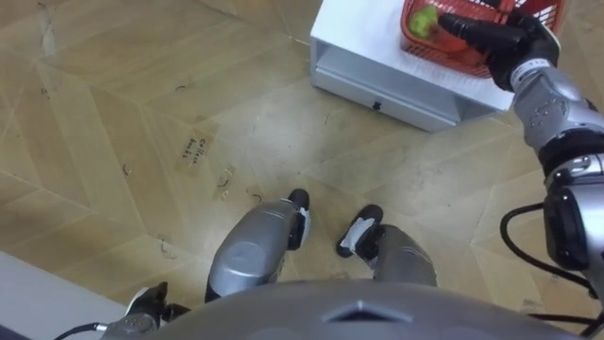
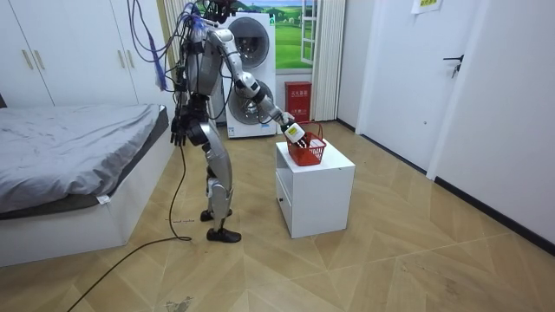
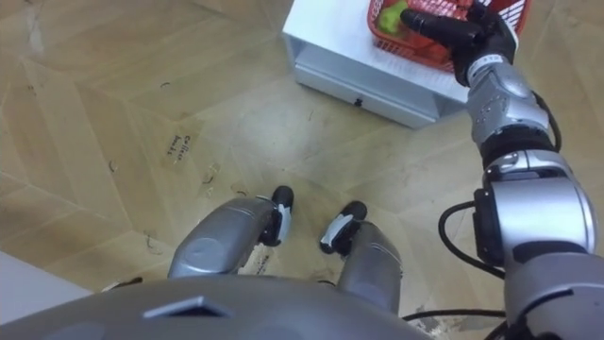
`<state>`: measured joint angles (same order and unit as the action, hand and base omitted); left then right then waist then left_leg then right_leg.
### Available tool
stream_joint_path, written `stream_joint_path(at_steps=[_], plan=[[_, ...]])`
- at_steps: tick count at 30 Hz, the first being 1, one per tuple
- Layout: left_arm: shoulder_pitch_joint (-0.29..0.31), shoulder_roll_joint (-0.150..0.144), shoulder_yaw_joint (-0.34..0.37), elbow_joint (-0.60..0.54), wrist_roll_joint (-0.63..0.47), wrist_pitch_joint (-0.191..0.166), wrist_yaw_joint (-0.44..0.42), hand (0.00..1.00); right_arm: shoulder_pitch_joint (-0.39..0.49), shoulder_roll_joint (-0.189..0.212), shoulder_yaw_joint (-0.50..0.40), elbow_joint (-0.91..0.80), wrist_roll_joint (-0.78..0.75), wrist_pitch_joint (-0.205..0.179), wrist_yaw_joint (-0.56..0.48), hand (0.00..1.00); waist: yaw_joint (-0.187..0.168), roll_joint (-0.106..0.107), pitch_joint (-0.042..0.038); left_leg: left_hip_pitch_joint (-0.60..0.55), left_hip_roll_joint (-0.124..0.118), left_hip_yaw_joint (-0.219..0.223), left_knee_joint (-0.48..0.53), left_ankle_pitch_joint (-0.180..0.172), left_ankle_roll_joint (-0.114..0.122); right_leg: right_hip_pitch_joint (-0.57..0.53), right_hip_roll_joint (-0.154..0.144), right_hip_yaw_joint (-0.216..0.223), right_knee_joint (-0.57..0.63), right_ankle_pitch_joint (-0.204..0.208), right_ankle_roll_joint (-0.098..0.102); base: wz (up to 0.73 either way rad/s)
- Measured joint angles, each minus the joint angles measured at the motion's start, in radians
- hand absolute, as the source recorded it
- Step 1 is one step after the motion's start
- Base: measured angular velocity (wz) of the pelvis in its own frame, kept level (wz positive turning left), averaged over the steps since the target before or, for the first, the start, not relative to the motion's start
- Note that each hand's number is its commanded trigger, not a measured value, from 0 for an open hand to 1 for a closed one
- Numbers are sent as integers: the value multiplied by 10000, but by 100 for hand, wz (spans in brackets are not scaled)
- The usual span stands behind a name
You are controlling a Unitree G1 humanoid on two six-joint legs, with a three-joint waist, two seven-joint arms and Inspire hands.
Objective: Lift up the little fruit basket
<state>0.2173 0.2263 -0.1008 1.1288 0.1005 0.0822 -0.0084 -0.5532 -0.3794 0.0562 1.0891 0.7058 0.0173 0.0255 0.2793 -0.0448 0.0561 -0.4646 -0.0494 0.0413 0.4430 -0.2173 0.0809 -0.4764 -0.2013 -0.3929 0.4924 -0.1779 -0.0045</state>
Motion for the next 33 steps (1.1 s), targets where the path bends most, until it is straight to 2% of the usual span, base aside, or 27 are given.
stream_joint_path(at_steps=[4,10,12,16,18,20,28,33], plan=[[0,1,0,9,-3,0,10,0,2,-154,2,1,-2,0,-2,0,-2,-18,-12,42,7,-21,18,1,1,69,7,-44,-21,3,-4,0],[14,-7,24,20,15,3,-14,0,8,-182,-2,-4,47,0,0,0,6,-25,-32,366,28,-34,-91,1,0,390,43,-69,-125,11,-16,0],[20,10,34,-3,-1,7,-9,0,8,-184,-1,-67,115,3,10,0,-7,-100,-108,435,30,-19,-133,2,-1,446,42,-76,-137,11,-16,0],[56,79,84,-10,2,-8,-9,0,8,-205,-1,-170,81,2,198,0,-69,-207,-202,689,31,-17,-224,3,-1,712,66,-106,-269,11,-15,0],[166,192,122,6,2,-9,-12,0,9,-212,-4,-206,85,1,251,0,-151,-324,-285,985,32,-27,-367,9,5,1009,75,-187,-368,12,-11,0],[271,258,216,11,3,0,-9,0,12,-221,-3,-266,106,-2,323,0,-278,-384,-324,1208,58,-85,-476,12,0,1311,165,-226,-610,49,38,2],[372,277,282,-15,1,32,19,0,149,-273,-5,-1357,368,-32,291,0,-583,-479,-355,1967,211,77,-980,33,-22,2074,481,-154,-1376,295,92,-7],[381,268,287,-13,2,30,34,0,636,-498,-2,-1724,343,-32,189,0,-667,-503,-372,2288,228,117,-1171,36,-27,2361,569,-119,-1665,324,141,-3]])
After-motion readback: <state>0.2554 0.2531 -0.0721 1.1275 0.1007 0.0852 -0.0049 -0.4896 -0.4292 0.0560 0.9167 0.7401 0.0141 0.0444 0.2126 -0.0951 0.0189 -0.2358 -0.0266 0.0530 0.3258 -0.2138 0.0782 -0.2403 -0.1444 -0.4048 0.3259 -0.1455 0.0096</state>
